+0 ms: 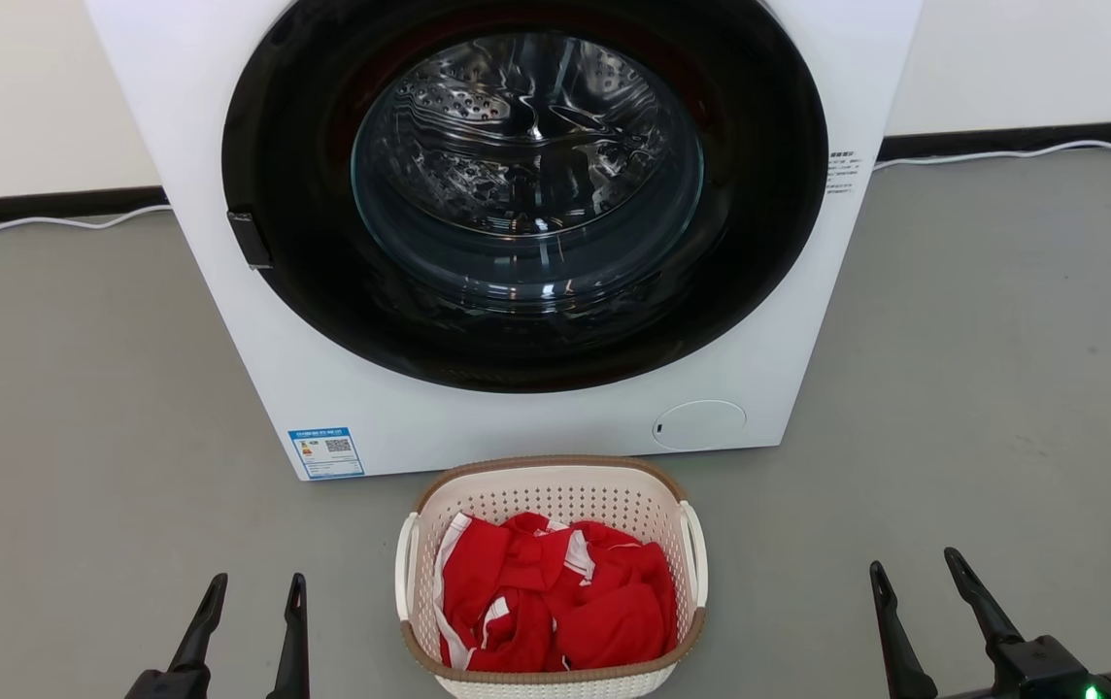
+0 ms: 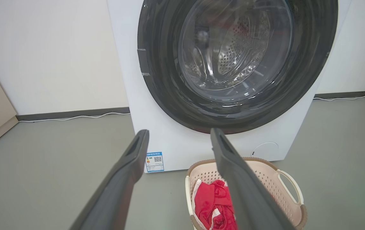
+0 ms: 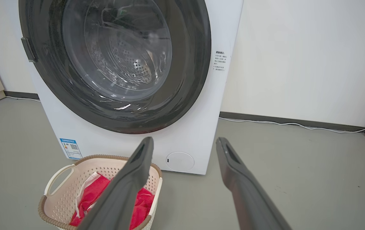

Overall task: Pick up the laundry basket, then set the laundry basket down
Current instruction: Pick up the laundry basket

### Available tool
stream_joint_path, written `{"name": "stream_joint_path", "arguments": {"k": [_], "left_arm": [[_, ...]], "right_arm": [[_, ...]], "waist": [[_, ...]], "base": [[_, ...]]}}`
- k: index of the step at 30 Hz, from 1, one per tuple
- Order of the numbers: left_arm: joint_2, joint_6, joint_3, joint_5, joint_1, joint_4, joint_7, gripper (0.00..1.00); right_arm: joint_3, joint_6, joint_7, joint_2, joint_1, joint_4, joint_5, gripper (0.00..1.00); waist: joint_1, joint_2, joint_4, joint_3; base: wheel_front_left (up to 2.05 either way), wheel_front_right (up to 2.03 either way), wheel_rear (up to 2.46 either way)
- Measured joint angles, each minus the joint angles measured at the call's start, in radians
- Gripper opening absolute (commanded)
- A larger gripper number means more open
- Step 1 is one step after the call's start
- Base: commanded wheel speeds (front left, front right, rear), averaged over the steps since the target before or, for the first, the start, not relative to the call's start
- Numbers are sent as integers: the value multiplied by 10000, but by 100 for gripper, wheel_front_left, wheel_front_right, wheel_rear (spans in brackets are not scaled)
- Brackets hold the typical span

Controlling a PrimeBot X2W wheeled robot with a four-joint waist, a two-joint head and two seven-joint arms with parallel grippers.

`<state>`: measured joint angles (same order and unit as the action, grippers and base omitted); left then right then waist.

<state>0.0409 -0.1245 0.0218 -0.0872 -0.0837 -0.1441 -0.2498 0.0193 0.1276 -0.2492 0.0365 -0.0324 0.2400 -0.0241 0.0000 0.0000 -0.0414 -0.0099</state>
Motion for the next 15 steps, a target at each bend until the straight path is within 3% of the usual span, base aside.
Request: {"name": "stream_joint_path", "arguments": {"k": [15], "left_arm": [[0,-2,-10,-40,10,-59,0,100]], "right_arm": [[-4,0,0,0,53,341,558,100]], "waist": [[0,0,-42,441]], "base": [[0,0,0]]}}
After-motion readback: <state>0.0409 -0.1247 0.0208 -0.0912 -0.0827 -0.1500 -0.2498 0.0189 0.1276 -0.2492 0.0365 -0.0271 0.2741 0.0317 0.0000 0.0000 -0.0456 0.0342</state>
